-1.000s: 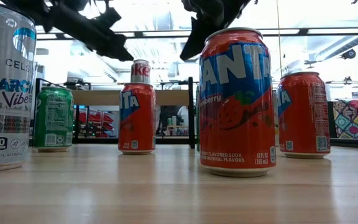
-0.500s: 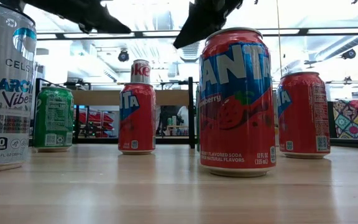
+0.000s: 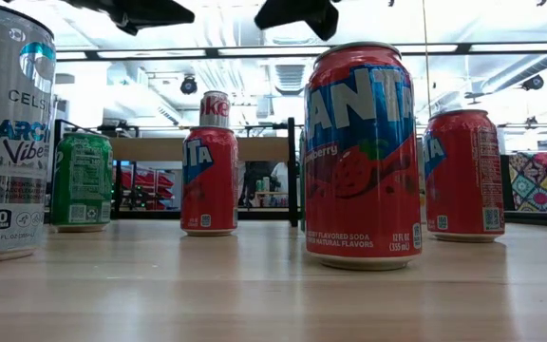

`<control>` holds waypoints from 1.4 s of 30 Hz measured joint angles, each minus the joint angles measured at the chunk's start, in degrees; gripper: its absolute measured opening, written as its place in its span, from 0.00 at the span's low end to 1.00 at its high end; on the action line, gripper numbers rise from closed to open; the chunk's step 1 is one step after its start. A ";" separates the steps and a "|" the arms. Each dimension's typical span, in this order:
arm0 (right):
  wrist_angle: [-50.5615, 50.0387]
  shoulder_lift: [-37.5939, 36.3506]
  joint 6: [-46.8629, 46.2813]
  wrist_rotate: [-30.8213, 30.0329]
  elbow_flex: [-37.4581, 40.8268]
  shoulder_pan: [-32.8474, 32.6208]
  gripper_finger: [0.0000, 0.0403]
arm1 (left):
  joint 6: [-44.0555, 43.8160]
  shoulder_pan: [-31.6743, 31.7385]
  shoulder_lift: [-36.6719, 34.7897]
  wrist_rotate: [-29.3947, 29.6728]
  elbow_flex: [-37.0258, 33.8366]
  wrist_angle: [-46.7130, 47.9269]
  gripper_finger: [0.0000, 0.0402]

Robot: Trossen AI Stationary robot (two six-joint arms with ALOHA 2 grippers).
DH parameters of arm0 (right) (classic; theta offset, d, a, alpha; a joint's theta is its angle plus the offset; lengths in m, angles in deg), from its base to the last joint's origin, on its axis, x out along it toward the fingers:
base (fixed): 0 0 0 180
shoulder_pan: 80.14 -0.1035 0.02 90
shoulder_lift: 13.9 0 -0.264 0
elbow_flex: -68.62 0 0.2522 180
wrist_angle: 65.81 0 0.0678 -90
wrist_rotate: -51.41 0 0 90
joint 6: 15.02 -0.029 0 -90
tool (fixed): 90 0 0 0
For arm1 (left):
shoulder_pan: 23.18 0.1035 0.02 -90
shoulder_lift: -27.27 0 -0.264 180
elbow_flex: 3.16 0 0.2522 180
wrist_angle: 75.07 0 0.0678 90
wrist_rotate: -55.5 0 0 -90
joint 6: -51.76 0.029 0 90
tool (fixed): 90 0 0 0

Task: Place canned beverage on shelf
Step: Put the middle green soda can on the shelf

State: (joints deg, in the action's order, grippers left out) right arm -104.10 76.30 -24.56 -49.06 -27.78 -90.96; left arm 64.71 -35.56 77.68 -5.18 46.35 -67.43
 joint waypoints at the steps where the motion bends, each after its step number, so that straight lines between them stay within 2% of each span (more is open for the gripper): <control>1: -0.04 0.00 -0.09 0.00 -0.19 -0.40 0.02 | -0.05 -0.13 0.00 0.00 0.00 -0.20 0.00; 14: -0.04 0.00 -4.14 0.14 -0.52 -6.34 0.02 | -8.73 -0.35 1.02 -0.07 0.00 -1.17 0.00; 18: -0.83 0.00 -2.82 0.01 -0.52 -8.68 0.02 | -12.10 -0.97 2.05 -3.53 0.00 -1.18 0.00; 27: -8.80 0.07 -7.67 -0.35 -0.49 -12.19 0.02 | -16.74 -6.74 7.26 -4.90 0.00 -3.18 0.00; 29: -10.21 0.09 -9.25 -2.23 -0.15 -13.34 0.02 | -16.61 -8.18 8.71 -4.87 0.00 -5.26 0.00; 36: -8.09 0.12 -9.42 -14.71 4.72 -18.07 0.02 | -15.09 -10.91 12.27 -4.39 0.00 -9.05 0.00; 38: -4.50 0.13 -8.83 -17.00 6.98 -18.85 0.02 | -15.17 -11.14 12.73 -4.35 0.00 -9.25 0.00; 42: 8.38 0.13 -2.86 -17.60 12.71 -19.08 0.02 | -15.21 -11.22 13.38 -4.33 0.00 -11.10 0.00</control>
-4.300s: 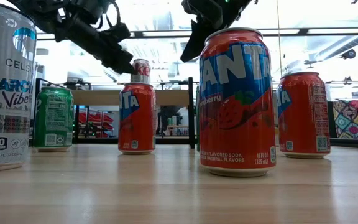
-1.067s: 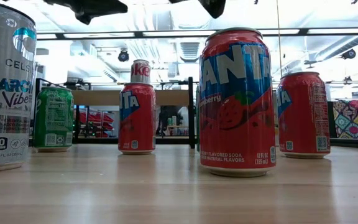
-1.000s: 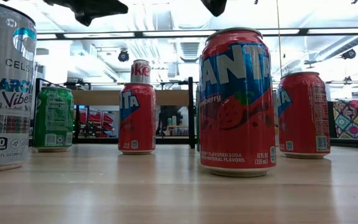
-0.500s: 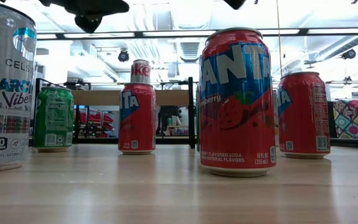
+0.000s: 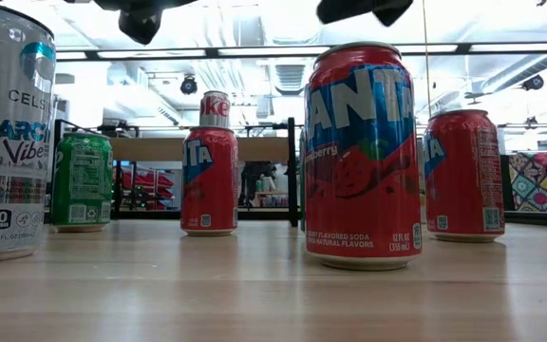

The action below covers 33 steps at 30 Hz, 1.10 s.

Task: Place canned beverage on shelf
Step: Put the middle green soda can on the shelf

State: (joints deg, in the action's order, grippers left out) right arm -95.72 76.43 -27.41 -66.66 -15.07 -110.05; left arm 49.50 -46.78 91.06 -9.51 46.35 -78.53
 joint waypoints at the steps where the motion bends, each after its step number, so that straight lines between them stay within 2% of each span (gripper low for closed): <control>1: 3.51 0.00 2.21 -0.03 1.31 0.03 0.02 | -0.02 -0.04 0.13 0.00 0.00 -0.04 0.00; 6: 14.35 -0.11 9.32 -0.87 5.58 1.08 0.02 | -0.93 -0.80 0.24 0.00 0.00 0.34 0.00; 13: 13.44 -0.20 6.27 -5.11 6.21 2.71 0.02 | -1.84 -2.64 -1.46 0.02 0.00 2.57 0.00; 19: 13.06 -0.22 7.76 -5.14 4.01 2.82 0.02 | -5.56 -2.64 -3.72 0.71 0.00 9.59 0.00; 26: 9.53 -0.24 6.18 -5.19 0.94 2.82 0.02 | -12.92 -2.64 -4.87 6.00 0.00 18.16 0.00; 33: 5.24 -0.24 1.47 -5.13 0.08 2.84 0.05 | -14.78 -2.64 -4.94 8.85 0.00 20.06 0.00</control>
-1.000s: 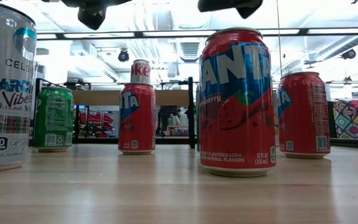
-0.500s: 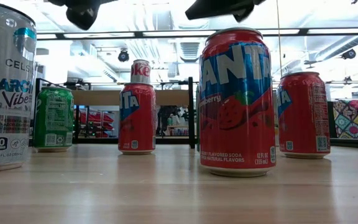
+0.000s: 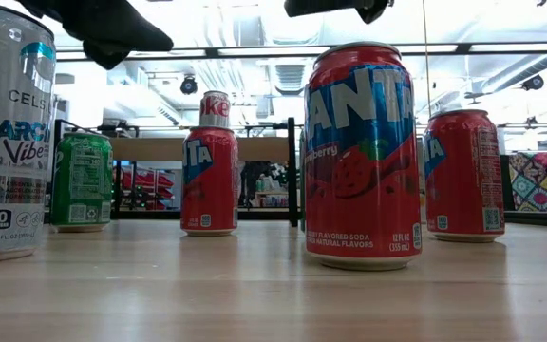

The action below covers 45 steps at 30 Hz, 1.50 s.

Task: Place canned beverage on shelf
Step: Put the middle green soda can on the shelf

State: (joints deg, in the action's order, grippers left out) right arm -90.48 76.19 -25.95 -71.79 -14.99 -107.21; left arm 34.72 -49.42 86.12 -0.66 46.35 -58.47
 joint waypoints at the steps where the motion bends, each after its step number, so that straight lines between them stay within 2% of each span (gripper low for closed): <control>1: -0.32 0.00 -0.77 0.10 0.00 0.00 0.07 | 0.00 0.00 0.00 0.08 0.00 -0.02 0.00; 4: -0.82 0.00 -2.62 0.19 0.00 0.00 0.18 | 0.00 0.00 0.00 0.18 0.00 -0.03 0.00; 8: -0.75 0.00 -2.32 -0.27 0.00 0.00 0.37 | 0.00 0.02 0.00 0.22 0.00 -0.13 0.00; 12: -0.93 0.00 1.19 -2.87 -0.28 -0.02 0.54 | 0.00 0.02 -0.02 0.24 0.00 -0.15 0.00; 15: -0.71 0.00 5.27 -2.83 -0.72 -0.02 0.61 | 0.08 0.02 0.00 0.24 0.00 -0.17 0.00; 25: -0.35 -0.04 1.06 -2.24 -0.83 -0.02 0.62 | 0.58 0.02 -0.02 0.31 0.00 -0.22 0.00; 29: -0.35 -0.04 2.94 -2.33 -0.83 0.02 0.61 | 0.64 0.02 -0.02 0.33 0.00 -0.35 0.00; 32: -0.34 -0.04 -0.42 -0.88 -0.83 0.00 0.62 | 1.24 0.02 0.04 0.35 0.00 -1.04 0.00; 36: -0.47 -0.04 3.27 -0.92 -0.94 0.30 0.63 | 1.50 0.02 0.04 0.33 0.00 -1.52 0.00; 45: 0.72 -0.04 1.26 2.16 -1.01 0.33 0.62 | 1.59 0.02 0.15 0.33 0.00 -1.66 0.00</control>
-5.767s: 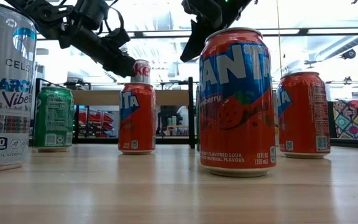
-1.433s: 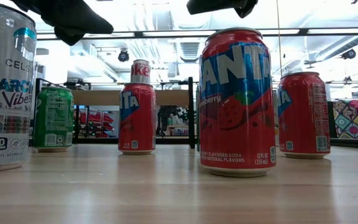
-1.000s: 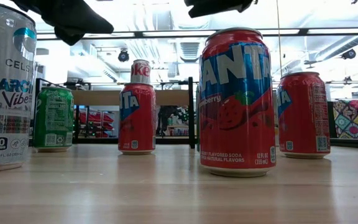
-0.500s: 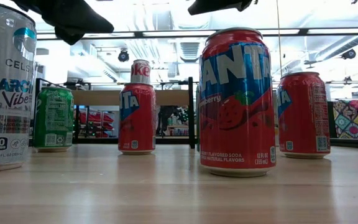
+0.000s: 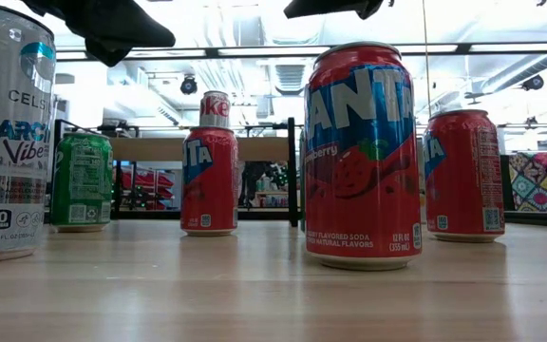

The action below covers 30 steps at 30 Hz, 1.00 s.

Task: Place canned beverage on shelf
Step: Put the middle green soda can on the shelf

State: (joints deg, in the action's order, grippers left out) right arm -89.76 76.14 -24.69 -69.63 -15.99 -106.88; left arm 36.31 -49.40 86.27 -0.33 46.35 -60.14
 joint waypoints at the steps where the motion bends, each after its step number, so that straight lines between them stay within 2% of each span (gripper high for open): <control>1: -0.02 0.00 -0.04 -0.02 0.00 0.07 0.62 | 0.18 0.00 0.00 0.00 0.00 -0.01 0.00; 7: -4.92 -0.23 -5.14 -0.42 0.00 0.95 0.67 | 0.18 0.00 0.00 0.00 0.00 -0.22 0.00; 10: -8.94 -0.44 -8.68 -0.48 0.00 2.09 0.72 | 0.18 0.00 0.00 0.00 0.00 -0.29 0.00; 19: -17.35 -0.46 -10.80 -0.31 0.00 5.62 0.90 | 0.18 0.00 0.00 -0.02 0.00 -0.45 0.00; 26: -19.70 -0.46 -12.16 4.79 0.00 7.75 0.92 | 0.18 0.00 0.00 -0.02 0.00 -0.36 0.00; 30: -21.03 -0.36 -13.33 5.05 0.00 8.12 0.92 | 0.18 0.00 0.00 -0.02 0.00 -0.35 0.00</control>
State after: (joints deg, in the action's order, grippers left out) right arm -110.79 75.78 -38.01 -64.58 -15.99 -98.76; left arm 36.49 -49.40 86.27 -0.35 46.35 -60.49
